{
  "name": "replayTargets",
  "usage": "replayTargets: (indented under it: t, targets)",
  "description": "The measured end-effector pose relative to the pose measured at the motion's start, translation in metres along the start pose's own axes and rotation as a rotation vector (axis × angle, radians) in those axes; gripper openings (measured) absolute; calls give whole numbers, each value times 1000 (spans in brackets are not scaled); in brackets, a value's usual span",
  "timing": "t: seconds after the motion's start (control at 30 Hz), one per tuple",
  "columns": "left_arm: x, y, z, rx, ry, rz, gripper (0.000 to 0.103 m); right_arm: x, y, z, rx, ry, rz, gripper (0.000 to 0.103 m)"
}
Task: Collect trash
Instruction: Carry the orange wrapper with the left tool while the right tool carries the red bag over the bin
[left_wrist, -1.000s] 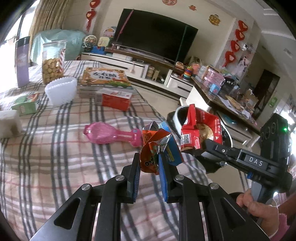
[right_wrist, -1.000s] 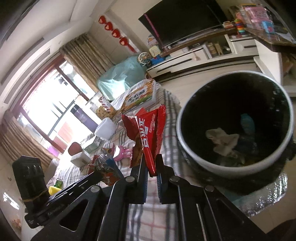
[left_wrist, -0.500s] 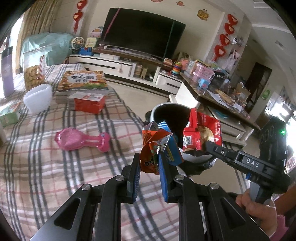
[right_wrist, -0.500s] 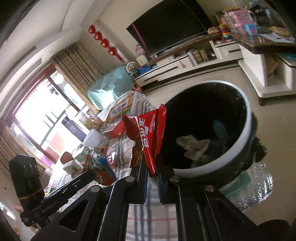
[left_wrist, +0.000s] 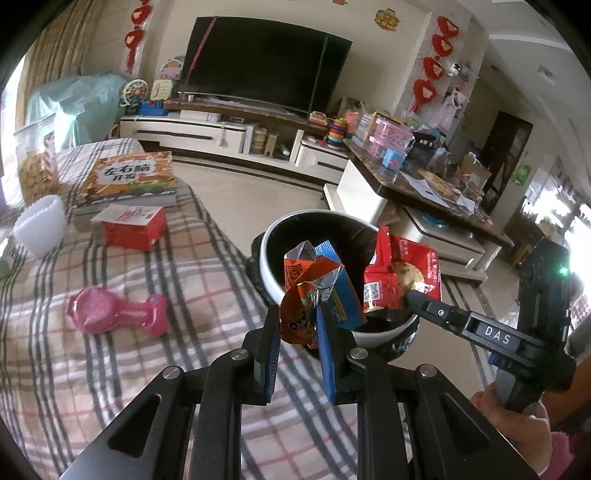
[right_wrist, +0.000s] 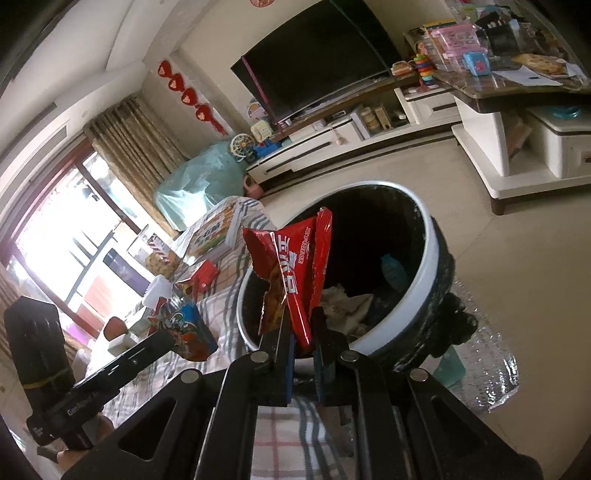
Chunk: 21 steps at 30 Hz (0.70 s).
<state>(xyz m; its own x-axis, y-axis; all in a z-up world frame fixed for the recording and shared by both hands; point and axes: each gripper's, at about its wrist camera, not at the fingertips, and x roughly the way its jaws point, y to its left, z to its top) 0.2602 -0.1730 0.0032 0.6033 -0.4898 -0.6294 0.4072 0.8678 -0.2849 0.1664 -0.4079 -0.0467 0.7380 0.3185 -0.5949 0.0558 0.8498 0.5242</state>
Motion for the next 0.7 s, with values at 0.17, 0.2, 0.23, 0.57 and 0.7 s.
replayTargets:
  t: [0.17, 0.2, 0.23, 0.57, 0.7]
  targets:
    - [16, -5, 7, 3, 14, -5, 18, -1, -3, 4, -5, -3, -19, 8]
    - [19, -6, 8, 3, 17, -5, 18, 0, -4, 5, -4, -1, -23, 8]
    - [21, -6, 8, 4, 18, -4, 18, 0, -5, 6, -3, -1, -25, 8]
    - [39, -14, 17, 26, 30, 7, 18, 3, -8, 15, -16, -6, -44, 8]
    - [47, -15, 19, 25, 38, 9, 18, 6, -8, 17, -26, -6, -56, 9]
